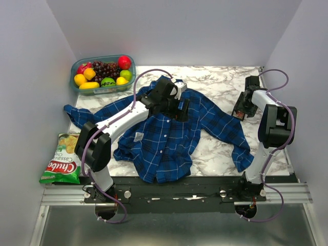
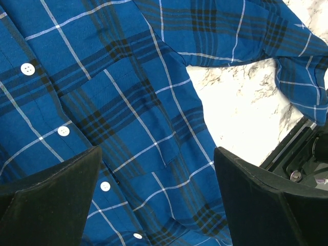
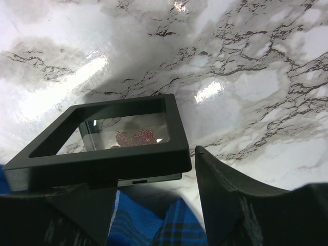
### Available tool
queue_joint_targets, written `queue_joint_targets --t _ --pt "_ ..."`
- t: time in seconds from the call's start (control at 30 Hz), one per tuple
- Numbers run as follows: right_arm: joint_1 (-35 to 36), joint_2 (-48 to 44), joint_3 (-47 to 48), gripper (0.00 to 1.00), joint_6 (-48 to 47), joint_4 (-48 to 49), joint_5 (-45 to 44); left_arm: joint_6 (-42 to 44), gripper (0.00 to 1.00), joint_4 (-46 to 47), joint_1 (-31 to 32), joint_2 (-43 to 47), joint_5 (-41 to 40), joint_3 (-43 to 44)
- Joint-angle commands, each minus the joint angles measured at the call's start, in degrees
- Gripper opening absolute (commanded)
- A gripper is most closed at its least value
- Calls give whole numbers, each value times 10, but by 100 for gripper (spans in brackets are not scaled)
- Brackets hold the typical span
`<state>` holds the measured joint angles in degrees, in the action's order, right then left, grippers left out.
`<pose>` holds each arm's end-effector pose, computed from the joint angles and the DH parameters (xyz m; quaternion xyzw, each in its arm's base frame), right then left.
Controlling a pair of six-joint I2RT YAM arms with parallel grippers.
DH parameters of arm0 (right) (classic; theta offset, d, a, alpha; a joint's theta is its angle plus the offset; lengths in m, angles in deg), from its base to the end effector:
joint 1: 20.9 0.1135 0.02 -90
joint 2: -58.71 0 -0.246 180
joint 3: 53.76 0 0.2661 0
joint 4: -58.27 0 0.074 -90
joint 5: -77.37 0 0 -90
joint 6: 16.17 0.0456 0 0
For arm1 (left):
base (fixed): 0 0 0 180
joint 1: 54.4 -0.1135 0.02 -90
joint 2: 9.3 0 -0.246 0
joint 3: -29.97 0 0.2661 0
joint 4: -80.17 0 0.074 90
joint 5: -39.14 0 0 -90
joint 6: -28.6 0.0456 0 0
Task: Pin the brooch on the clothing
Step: Pick up the brooch from the brooch box.
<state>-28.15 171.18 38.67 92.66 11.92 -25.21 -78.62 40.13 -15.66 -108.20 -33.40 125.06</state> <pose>0.4069 -0.0618 0.1411 0.2414 0.9428 -0.0862 0.2131 0.3099 -0.2662 0.2575 0.2282 0.8822 -0.3051 0.2766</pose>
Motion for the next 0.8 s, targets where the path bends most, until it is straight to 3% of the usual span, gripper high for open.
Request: queue_joint_targets --t 0.0,0.57,0.67,0.77 --pt "-3 9 7 66 2 -17 -19 -5 99 11 -3 22 17 -3" --pt "0 7 5 50 -5 -12 -16 -6 99 12 -8 25 21 -4" --pt "-1 7 4 42 -6 -10 -14 -5 99 13 -8 24 21 -4" --pt "-1 8 4 27 -8 -12 -6 -6 99 13 -9 25 21 -5"
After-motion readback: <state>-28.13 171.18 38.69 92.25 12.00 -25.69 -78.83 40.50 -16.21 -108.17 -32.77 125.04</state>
